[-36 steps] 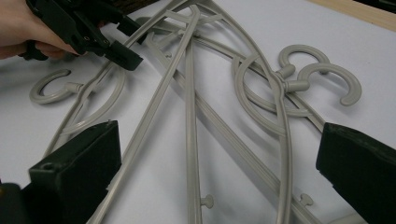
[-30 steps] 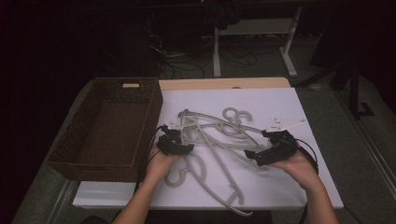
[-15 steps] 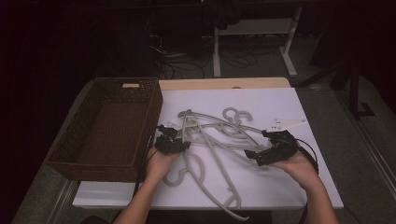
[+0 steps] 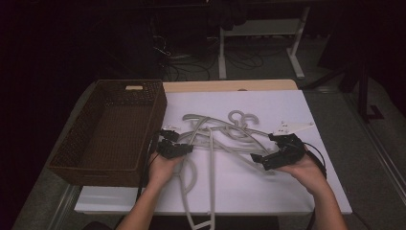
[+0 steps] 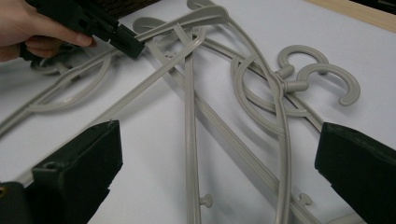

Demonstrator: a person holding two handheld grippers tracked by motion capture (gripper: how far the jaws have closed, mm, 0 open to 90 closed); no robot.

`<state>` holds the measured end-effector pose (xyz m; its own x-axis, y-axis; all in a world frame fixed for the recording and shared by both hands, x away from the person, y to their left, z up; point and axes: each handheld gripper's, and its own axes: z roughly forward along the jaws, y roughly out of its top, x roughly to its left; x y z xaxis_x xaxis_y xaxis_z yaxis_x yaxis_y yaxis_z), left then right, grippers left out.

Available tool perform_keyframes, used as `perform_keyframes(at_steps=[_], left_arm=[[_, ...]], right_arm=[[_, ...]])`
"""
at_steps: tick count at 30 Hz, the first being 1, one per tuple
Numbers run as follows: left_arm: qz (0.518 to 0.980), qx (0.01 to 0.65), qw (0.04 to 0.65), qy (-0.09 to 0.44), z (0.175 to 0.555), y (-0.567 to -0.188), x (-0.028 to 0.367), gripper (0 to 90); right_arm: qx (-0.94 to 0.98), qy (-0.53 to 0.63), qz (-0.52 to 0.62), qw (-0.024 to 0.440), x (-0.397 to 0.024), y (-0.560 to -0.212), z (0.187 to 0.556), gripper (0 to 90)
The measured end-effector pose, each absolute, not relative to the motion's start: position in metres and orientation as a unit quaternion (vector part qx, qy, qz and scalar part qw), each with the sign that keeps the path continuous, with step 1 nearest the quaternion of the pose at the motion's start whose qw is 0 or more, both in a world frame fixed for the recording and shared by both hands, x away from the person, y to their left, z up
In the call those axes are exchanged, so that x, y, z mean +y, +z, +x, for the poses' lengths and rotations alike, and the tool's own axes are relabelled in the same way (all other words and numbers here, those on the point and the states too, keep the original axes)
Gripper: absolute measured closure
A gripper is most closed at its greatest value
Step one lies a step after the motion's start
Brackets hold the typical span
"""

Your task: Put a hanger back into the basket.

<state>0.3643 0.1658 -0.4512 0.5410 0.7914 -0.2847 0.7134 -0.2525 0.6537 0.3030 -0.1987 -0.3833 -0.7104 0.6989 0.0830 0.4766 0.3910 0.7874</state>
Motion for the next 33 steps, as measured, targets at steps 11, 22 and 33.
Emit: perform_keyframes(at_steps=[11, 22, 33], left_arm=[[0.796, 0.429, 0.425, 0.048, 0.357, -0.419, 0.15, 82.1], [0.815, 0.377, 0.438, 0.036, 0.403, -0.387, 0.12, 82.1], [0.844, 0.347, 0.409, 0.027, 0.479, -0.396, 0.067, 82.0]], right_arm=[[0.821, 0.423, 0.358, 0.133, -0.201, -0.383, 0.303, 0.6], [0.82, 0.425, 0.36, 0.133, -0.202, -0.382, 0.303, 0.6], [0.812, 0.436, 0.362, 0.137, -0.209, -0.379, 0.301, 0.6]])
